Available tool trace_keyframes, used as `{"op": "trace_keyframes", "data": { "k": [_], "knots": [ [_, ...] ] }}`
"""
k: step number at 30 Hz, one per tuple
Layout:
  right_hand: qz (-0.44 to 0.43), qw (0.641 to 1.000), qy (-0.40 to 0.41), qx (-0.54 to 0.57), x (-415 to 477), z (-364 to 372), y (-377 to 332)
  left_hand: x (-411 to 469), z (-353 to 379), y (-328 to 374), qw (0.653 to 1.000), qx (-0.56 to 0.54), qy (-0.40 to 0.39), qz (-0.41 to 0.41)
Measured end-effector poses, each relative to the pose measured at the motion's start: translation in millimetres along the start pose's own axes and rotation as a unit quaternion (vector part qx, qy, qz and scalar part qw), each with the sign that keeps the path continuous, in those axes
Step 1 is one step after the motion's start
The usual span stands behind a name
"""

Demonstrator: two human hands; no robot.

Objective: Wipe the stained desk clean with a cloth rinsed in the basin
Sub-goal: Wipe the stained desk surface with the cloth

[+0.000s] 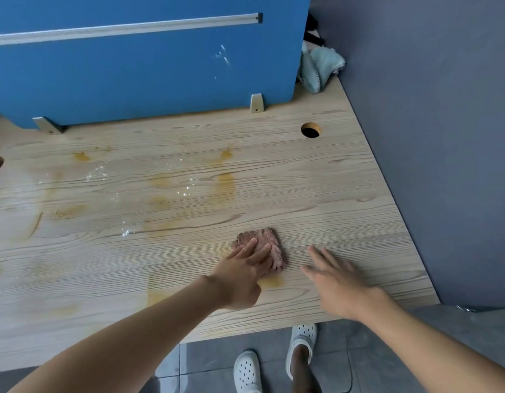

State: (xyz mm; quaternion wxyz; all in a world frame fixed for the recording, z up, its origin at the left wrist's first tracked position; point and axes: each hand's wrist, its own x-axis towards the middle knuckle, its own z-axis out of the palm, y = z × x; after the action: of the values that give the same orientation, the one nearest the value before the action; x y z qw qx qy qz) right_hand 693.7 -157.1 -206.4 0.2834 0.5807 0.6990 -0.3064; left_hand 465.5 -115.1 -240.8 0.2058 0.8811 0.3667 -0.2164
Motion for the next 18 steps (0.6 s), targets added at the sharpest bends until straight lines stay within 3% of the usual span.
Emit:
{"op": "trace_keyframes", "data": {
  "k": [18],
  "knots": [
    [-0.013,1.0,-0.002,0.014,-20.3,24.6,-8.6,-1.7,-0.4,17.5,0.999,0.023,-0.028,0.006]
  ]
}}
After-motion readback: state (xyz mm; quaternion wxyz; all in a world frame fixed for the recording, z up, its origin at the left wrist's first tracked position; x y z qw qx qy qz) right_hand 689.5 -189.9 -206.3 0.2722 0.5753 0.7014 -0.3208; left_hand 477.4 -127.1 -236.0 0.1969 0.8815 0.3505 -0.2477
